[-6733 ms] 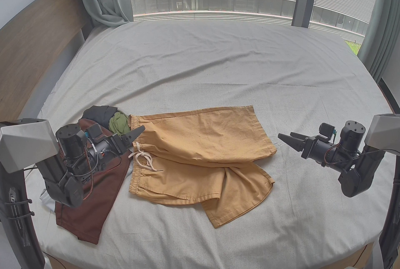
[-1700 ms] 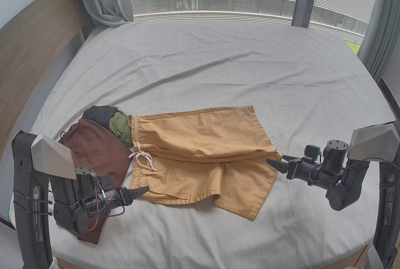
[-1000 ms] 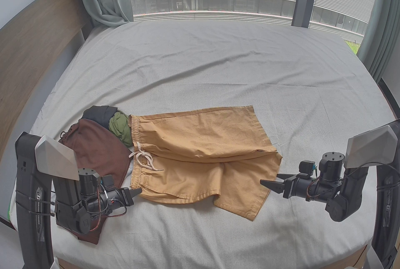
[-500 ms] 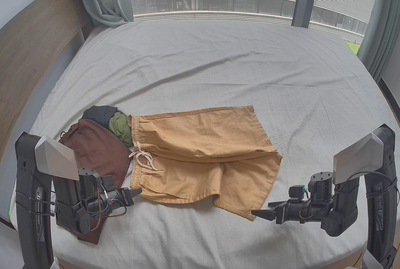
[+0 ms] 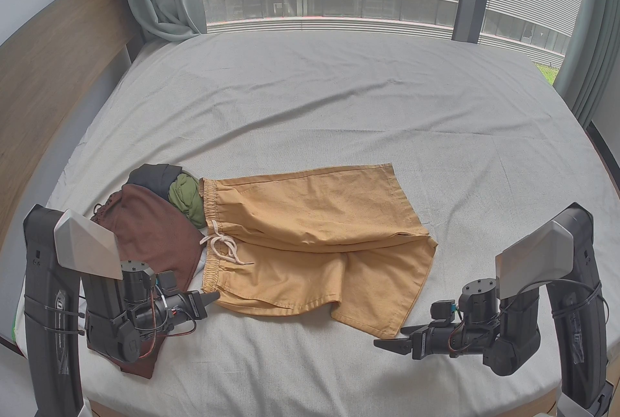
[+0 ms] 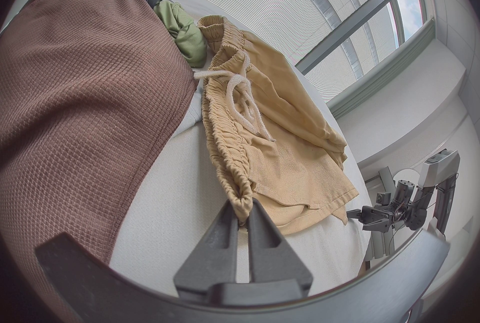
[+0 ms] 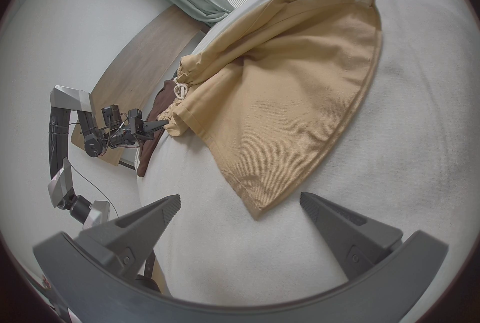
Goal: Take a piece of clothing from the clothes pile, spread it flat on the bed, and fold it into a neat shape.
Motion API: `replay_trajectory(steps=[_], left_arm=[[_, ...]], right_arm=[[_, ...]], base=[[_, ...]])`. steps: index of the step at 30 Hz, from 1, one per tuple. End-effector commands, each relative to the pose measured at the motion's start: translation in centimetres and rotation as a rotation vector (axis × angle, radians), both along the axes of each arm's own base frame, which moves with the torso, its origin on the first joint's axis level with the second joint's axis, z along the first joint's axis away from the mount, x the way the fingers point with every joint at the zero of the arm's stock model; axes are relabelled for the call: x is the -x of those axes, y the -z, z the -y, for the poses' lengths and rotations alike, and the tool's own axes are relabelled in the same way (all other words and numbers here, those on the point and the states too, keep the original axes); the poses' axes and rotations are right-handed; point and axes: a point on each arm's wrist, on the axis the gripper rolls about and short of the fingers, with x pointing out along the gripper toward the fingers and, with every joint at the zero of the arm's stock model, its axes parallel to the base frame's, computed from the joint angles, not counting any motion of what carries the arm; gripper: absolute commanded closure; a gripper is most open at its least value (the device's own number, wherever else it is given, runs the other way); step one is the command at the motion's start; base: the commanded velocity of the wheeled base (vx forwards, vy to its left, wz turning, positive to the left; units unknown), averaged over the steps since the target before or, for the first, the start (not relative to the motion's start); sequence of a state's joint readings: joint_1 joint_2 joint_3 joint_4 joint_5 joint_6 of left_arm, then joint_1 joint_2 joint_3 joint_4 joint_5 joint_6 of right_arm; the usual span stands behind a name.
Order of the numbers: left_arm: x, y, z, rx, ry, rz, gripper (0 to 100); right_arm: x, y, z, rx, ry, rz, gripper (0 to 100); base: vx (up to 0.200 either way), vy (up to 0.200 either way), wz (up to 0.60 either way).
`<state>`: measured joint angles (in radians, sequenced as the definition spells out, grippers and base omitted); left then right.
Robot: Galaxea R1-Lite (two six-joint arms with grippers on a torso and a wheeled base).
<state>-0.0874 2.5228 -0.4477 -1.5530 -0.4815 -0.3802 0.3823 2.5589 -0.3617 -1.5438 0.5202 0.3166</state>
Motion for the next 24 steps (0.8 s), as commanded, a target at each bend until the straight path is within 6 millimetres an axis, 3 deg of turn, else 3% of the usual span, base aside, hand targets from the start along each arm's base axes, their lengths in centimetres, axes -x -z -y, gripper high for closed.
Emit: replay_trajectory(steps=[1, 9, 10, 24], left_arm=[[-0.02, -0.04, 0.0, 0.0, 0.0, 0.002, 100], [-0.01, 0.01, -0.05, 0.0, -0.001, 0.0, 100], [-0.01, 0.01, -0.05, 0.0, -0.001, 0.0, 100], [0.01, 0.11, 0.0, -0.003, 0.0, -0.001, 100]], right_arm=[[-0.18, 0.38, -0.57, -0.003, -0.001, -0.004, 0], [-0.66, 0.48, -0.7, -0.012, 0.021, -0.002, 0], [-0.67, 0.47, -0.7, -0.011, 0.022, 0.0, 100], [-0.57, 0.51, -0.57, -0.001, 0.036, -0.004, 100]], base=[[0.0, 0.0, 0.0], [0.0, 0.0, 0.0], [0.0, 0.0, 0.0], [0.0, 0.0, 0.0]])
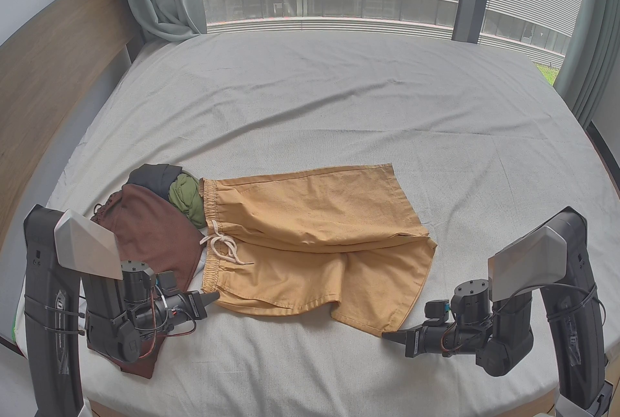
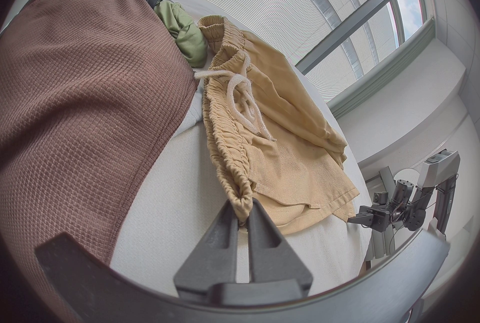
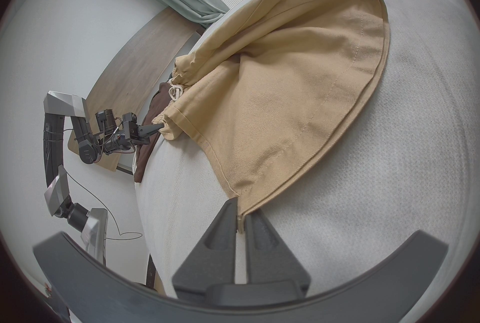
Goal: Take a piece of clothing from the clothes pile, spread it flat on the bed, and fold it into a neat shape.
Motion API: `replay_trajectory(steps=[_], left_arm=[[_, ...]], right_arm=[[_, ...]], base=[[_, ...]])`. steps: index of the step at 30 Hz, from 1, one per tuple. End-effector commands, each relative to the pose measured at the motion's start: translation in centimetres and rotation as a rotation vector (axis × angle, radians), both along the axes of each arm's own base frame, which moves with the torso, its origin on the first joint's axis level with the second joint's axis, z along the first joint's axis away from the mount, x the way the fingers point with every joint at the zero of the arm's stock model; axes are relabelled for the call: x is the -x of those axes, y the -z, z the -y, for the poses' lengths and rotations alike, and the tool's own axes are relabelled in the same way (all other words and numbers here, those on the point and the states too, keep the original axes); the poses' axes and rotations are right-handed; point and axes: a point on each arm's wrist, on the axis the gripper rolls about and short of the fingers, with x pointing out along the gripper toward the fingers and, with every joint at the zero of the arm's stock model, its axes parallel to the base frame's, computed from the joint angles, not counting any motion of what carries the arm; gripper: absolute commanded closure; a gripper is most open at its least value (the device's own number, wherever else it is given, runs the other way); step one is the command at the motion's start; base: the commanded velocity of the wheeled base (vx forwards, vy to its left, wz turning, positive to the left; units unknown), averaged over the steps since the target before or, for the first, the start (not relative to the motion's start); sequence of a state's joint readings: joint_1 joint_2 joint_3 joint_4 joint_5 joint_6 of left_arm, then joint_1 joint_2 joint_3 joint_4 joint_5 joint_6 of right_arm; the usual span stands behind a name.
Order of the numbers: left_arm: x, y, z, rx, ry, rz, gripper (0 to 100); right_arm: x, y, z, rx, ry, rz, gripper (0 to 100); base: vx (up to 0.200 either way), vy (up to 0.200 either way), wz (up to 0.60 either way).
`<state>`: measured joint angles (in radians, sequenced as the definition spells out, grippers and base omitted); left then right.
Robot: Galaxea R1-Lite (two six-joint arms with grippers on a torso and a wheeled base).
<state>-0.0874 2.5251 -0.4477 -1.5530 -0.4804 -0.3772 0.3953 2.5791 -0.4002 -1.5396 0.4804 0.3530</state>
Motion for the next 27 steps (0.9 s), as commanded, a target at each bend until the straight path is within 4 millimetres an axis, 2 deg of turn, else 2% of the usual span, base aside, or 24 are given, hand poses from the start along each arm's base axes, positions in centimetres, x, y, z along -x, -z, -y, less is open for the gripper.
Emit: replay_trajectory(steps=[1, 6, 10, 16, 27], left_arm=[[0.0, 0.0, 0.0, 0.0, 0.0, -0.002, 100], [0.0, -0.2, -0.1, 0.0, -0.003, 0.004, 100], [0.3, -1.3, -0.3, -0.003, -0.005, 0.027, 100], [1.8, -3.1, -0.5, -0.002, 0.0, 0.028, 100], [5.0, -4.2, -0.9, -0.005, -0.003, -0.042, 100]], right_arm=[[0.0, 0.0, 0.0, 0.001, 0.0, 0.001, 100], [1.0, -0.5, 0.8, 0.014, 0.009, -0.025, 100], [2.1, -2.3, 1.8, 0.017, 0.024, -0.027, 100], [3.5, -3.7, 4.0, 0.028, 0.071, -0.055, 100], [5.1, -4.7, 6.9, 0.04, 0.12, -0.081, 100]], base=[[0.0, 0.0, 0.0], [0.0, 0.0, 0.0], [0.0, 0.0, 0.0], [0.0, 0.0, 0.0], [0.0, 0.0, 0.0]])
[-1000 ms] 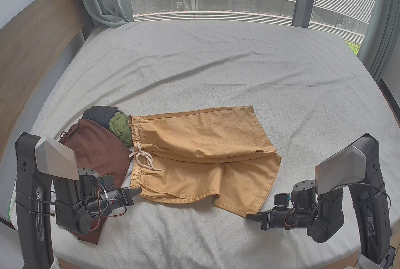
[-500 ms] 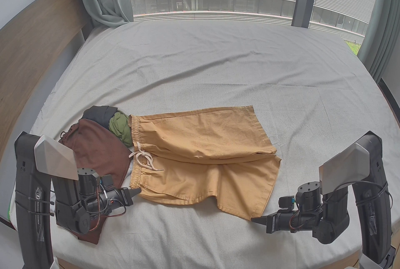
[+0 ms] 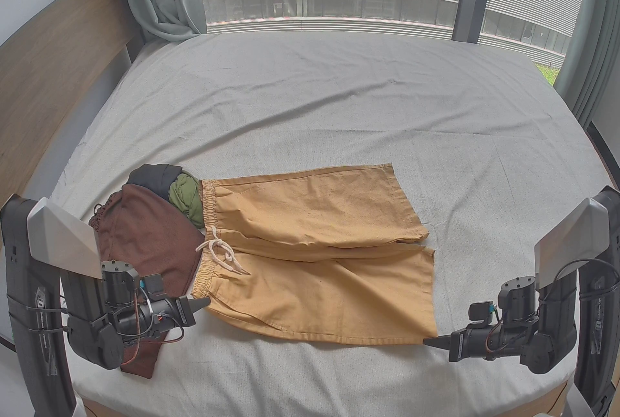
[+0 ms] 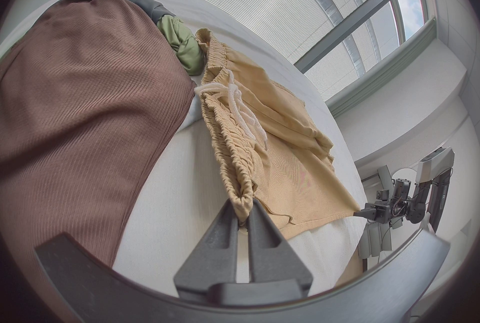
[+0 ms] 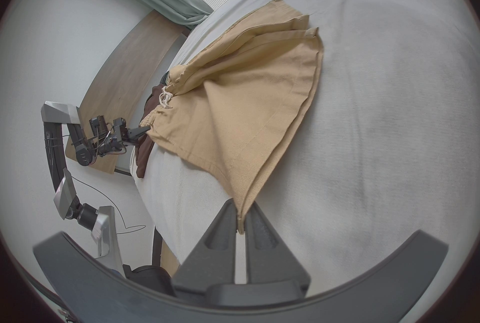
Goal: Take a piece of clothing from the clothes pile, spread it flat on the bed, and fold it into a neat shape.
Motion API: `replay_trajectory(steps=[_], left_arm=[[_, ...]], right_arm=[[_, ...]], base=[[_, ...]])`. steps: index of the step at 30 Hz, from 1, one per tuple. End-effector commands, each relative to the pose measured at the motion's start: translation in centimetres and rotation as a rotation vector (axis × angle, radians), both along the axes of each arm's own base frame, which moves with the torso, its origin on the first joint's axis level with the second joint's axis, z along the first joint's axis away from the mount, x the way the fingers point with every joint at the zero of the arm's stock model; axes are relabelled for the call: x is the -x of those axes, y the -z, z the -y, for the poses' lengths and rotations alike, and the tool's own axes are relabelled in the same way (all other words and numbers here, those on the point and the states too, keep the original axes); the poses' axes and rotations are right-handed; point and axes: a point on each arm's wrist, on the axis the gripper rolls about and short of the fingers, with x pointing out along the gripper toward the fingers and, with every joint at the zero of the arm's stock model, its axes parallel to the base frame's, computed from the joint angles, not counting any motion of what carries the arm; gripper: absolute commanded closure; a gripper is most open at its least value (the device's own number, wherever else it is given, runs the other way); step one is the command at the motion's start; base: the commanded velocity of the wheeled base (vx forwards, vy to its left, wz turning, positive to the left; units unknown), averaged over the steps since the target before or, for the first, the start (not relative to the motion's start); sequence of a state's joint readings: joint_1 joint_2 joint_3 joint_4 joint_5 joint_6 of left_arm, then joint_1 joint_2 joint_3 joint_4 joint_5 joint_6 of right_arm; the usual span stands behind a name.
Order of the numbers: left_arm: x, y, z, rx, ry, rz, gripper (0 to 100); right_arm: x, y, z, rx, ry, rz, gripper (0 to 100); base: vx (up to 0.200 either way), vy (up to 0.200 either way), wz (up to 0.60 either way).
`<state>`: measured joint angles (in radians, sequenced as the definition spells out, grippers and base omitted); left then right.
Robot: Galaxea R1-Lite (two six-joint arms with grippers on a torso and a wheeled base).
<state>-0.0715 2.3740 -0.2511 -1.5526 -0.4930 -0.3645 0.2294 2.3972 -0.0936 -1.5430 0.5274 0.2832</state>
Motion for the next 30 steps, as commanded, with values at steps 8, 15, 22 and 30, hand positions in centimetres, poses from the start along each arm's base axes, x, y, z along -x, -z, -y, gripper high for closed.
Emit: replay_trajectory(steps=[8, 15, 22, 30], left_arm=[[2.8, -0.7, -0.1, -0.033, 0.025, -0.048, 100], [4.1, -0.5, -0.3, -0.063, 0.05, -0.08, 100], [5.2, -0.4, -0.5, -0.081, 0.068, -0.109, 100], [5.8, -0.4, -0.5, -0.086, 0.097, -0.119, 100]], right_arm=[[1.2, -0.7, 1.8, 0.023, 0.028, -0.007, 100], [1.4, -0.7, 2.2, 0.036, 0.027, -0.005, 100], [1.7, -0.7, 2.2, 0.043, 0.022, -0.011, 100], [1.7, -1.0, 2.2, 0.044, 0.015, 0.011, 100]], base=[[0.0, 0.0, 0.0], [0.0, 0.0, 0.0], [0.0, 0.0, 0.0], [0.0, 0.0, 0.0]])
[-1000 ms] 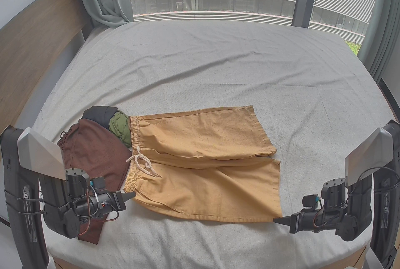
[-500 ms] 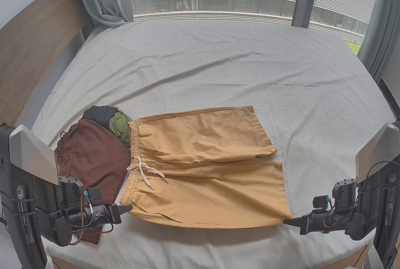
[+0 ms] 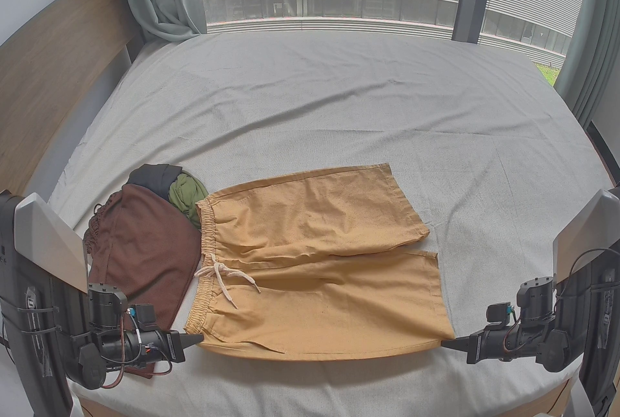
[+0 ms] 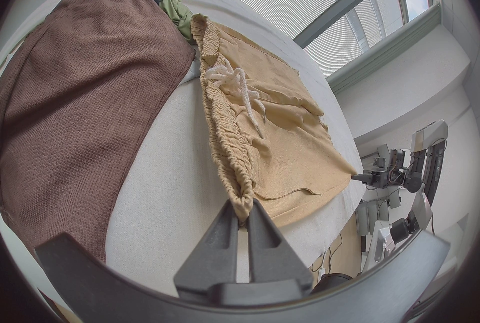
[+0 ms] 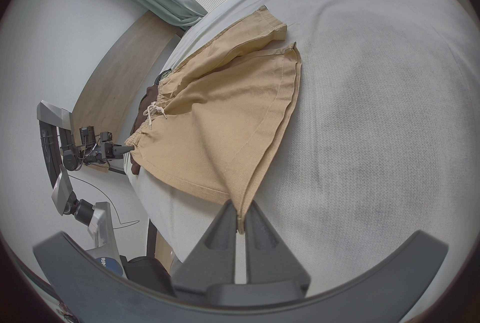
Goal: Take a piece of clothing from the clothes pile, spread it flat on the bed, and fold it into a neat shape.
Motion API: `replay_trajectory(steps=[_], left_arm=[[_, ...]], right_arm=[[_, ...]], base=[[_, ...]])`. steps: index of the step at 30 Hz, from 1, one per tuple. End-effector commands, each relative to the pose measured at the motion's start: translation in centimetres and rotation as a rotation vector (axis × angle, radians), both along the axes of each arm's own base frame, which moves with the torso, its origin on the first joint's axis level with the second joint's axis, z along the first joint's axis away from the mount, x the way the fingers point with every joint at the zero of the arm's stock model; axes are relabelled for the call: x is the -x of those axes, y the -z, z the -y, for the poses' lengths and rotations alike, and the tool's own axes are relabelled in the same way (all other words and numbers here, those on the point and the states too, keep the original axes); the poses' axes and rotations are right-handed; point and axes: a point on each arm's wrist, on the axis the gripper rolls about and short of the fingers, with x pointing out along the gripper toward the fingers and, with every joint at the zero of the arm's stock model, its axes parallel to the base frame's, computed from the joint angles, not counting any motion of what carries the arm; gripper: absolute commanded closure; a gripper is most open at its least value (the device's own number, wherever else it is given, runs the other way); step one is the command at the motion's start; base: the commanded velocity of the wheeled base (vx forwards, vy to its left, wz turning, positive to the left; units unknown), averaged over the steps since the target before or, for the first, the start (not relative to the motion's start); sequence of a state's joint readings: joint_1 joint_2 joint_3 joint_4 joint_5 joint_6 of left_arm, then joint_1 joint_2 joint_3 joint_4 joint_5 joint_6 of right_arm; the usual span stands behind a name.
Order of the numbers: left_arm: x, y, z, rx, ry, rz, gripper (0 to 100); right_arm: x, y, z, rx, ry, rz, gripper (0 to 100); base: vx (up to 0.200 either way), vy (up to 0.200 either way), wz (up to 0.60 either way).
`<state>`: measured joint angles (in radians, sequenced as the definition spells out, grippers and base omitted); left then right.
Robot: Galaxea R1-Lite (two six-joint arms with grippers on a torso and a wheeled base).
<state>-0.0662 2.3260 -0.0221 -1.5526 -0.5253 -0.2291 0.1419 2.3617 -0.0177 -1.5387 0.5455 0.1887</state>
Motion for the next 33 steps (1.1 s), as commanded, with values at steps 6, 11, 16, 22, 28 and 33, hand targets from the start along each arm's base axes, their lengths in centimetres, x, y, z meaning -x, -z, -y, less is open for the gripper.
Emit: replay_trajectory(steps=[6, 11, 16, 22, 28, 33], left_arm=[[0.6, 0.1, -0.1, -0.017, 0.015, -0.012, 100], [0.5, 0.0, -0.1, -0.015, 0.014, -0.006, 100], [0.3, -0.8, -0.1, -0.008, 0.02, 0.037, 100], [-0.4, -2.4, 0.0, 0.021, 0.017, 0.119, 100], [-1.1, -3.3, 0.1, 0.044, 0.001, 0.162, 100], [-1.4, -3.6, 0.1, 0.045, -0.001, 0.184, 100]], right_arm=[[0.5, -0.5, 0.0, 0.004, -0.006, -0.009, 100], [0.6, -1.0, 0.0, 0.014, -0.019, 0.006, 100], [0.5, -1.6, 0.0, 0.009, -0.019, 0.041, 100], [0.4, -3.2, -0.1, -0.024, -0.043, 0.11, 100], [0.2, -4.4, -0.2, -0.04, -0.045, 0.191, 100], [0.1, -4.7, -0.2, -0.044, -0.044, 0.214, 100]], base=[[0.0, 0.0, 0.0], [0.0, 0.0, 0.0], [0.0, 0.0, 0.0], [0.0, 0.0, 0.0], [0.0, 0.0, 0.0], [0.0, 0.0, 0.0]])
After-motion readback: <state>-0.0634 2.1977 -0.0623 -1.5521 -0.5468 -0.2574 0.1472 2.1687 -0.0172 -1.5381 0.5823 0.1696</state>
